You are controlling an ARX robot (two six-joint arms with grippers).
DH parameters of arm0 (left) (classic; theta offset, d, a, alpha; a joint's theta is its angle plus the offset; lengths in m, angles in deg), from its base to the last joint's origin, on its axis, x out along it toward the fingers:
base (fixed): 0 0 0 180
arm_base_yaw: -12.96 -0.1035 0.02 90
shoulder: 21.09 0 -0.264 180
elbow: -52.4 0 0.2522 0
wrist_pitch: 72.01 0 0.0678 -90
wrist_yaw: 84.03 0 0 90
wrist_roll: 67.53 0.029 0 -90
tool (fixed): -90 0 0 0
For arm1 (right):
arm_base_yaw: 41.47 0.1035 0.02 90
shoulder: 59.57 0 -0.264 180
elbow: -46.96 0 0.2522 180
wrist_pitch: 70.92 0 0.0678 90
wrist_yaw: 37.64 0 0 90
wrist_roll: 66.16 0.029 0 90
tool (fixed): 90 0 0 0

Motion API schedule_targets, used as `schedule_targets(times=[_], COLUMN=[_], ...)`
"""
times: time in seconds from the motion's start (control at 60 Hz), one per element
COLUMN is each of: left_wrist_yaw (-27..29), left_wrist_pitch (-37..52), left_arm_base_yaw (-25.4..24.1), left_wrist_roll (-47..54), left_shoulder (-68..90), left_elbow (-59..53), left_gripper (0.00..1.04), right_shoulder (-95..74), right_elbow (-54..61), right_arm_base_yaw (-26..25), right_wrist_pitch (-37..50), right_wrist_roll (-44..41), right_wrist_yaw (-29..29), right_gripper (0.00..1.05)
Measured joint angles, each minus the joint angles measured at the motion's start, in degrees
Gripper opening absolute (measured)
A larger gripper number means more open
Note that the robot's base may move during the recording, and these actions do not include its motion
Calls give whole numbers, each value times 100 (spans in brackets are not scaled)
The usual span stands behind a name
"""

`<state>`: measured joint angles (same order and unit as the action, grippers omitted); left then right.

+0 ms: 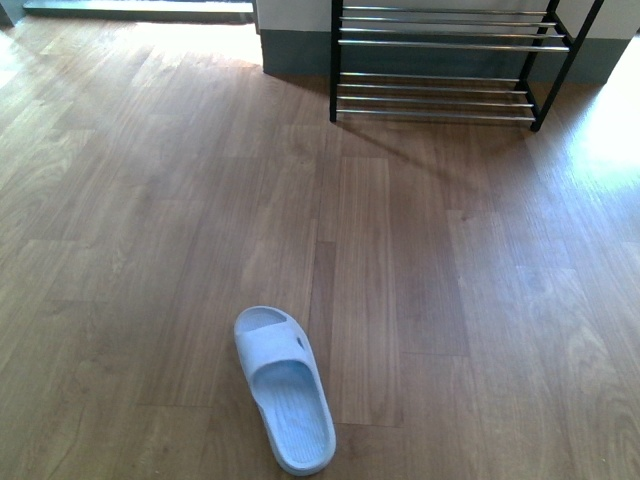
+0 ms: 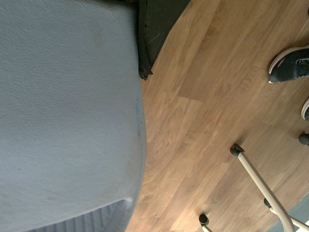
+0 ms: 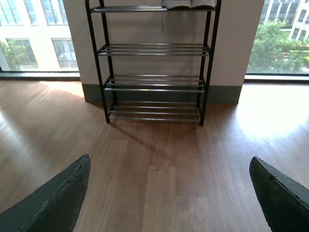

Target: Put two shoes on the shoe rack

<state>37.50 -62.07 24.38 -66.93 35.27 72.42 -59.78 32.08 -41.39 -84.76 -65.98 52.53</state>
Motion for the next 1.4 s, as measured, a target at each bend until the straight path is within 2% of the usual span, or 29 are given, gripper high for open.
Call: schedule_targets(times=[0.534,0.55,0.584,0.617,0.634,0.667,0.784,0.851,1.034,1.218,1.401], left_wrist_yaw=[28,28,24,24,17,20,17,13,15,15,15], left_wrist_pitch=[0,0,0,0,0,0,0,0,0,0,0], left_arm_base_yaw=[-15,-15,-15,-15,-15,-13,-13,-13,-13,-13,-13], left_wrist_roll=[-2,-2,0,-2,0,-2,0,0,0,0,-2], left_shoulder=[0,0,0,0,0,0,0,0,0,0,0], left_elbow=[0,0,0,0,0,0,0,0,0,0,0], left_gripper=[2,2,2,2,2,2,2,2,2,2,2], right_shoulder=[-4,-37,-267,-627,-966,-1508,-3491,-5226,-9313,-12148,-13663], right_elbow=[0,-13,-52,-52,-48,-37,-136,-363,-1270,-2020,-2549], right_arm_base_yaw=[-4,-52,-363,-566,-610,-608,-442,-369,-407,-640,-688], right_wrist_pitch=[-2,-33,-146,-48,107,518,2116,3314,5471,6008,6282], right_wrist_roll=[0,2,-2,-4,-39,-160,-741,-1178,-2129,-2592,-2684], right_wrist_yaw=[-44,-168,-1150,-1770,-1982,-2004,-1600,-1580,-1344,-1305,-1320], right_gripper=[96,96,96,96,96,96,96,96,96,96,96])
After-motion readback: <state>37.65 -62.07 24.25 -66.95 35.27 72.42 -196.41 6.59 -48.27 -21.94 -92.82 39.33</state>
